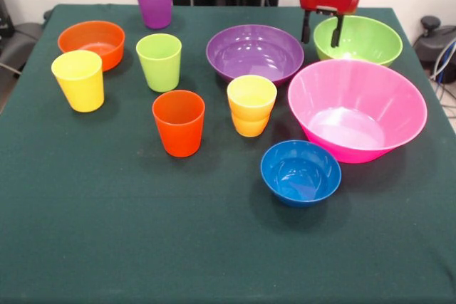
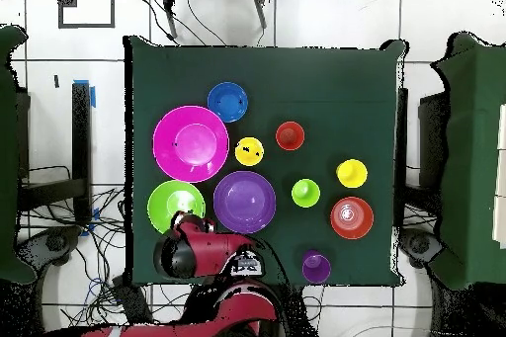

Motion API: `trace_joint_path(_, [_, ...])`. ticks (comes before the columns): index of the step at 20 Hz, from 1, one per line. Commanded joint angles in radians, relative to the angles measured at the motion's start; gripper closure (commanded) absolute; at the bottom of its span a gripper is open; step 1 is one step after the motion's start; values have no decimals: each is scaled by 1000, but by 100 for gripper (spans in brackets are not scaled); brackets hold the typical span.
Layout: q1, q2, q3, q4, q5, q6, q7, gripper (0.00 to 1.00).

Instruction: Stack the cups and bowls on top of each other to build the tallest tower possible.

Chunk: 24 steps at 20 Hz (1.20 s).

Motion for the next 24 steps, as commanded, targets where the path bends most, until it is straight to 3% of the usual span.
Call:
trace_joint_path(1, [-7,12,82,-26,-23,56,92,0])
trace_joint_path(2, [-8,12,83,-26,-24,58,91,0])
trace_joint_path(3, [-16,16,91,-27,-38,45,84,100])
trace_joint_path(24, [-20,18,101,-22,-32,37,103,100])
